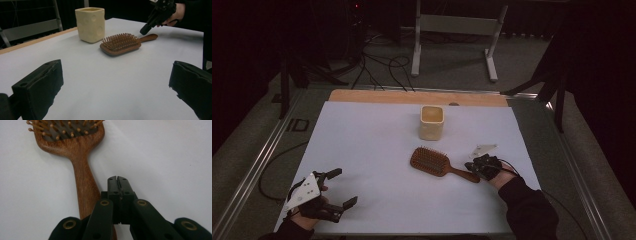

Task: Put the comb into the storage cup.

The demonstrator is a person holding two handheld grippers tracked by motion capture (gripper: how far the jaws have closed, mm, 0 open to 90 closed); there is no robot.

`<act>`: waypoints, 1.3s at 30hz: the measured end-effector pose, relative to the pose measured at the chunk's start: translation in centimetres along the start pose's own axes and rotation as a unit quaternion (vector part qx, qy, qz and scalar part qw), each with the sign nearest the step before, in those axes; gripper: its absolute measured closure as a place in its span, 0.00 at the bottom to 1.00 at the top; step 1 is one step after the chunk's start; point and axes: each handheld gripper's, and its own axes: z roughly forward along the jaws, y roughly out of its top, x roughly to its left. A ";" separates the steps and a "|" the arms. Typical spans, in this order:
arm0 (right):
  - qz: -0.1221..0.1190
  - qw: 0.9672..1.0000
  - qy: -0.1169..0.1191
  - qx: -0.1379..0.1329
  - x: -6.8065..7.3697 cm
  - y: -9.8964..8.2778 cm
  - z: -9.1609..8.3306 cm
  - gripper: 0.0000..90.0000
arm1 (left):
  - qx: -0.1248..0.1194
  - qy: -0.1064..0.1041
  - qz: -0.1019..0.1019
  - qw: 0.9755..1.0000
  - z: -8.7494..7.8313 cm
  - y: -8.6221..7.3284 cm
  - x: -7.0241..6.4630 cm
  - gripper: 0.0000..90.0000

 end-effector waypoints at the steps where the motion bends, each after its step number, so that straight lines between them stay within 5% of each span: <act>1: 0.000 1.000 0.002 0.000 0.0 0.0 0.0 1.00 | 0.000 0.000 0.000 1.000 0.0 0.0 0.0 0.00; 39: -0.019 0.999 0.049 0.003 4.5 -0.3 0.3 1.00 | 0.000 -0.001 -0.001 1.000 0.0 0.0 0.0 0.00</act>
